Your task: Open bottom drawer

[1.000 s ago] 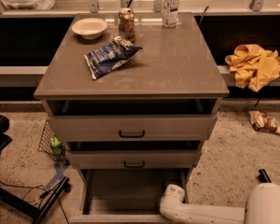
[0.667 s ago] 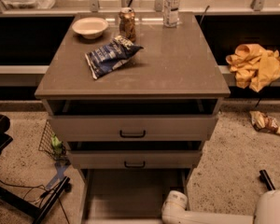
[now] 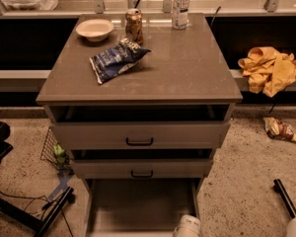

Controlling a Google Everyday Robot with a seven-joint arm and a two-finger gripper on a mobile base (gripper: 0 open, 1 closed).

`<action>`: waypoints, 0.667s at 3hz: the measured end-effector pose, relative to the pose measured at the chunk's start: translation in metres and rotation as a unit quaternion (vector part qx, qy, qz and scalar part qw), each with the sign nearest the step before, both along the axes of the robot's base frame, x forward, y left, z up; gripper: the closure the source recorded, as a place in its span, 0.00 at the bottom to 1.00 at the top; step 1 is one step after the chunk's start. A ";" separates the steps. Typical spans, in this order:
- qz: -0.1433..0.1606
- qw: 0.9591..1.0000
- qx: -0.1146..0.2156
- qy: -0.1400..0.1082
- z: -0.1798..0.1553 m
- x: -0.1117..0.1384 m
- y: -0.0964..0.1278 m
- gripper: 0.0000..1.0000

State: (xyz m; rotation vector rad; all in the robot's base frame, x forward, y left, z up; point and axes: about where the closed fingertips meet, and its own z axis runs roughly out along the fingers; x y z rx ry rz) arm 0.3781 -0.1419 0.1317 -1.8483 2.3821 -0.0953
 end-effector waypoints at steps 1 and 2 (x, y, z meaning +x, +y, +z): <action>0.000 1.000 0.000 0.001 -0.001 -0.001 0.000 0.77; 0.000 1.000 0.000 0.002 -0.002 -0.002 0.000 0.54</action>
Offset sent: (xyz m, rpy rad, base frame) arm -0.0009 0.0001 -0.0007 0.0001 0.0015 0.0000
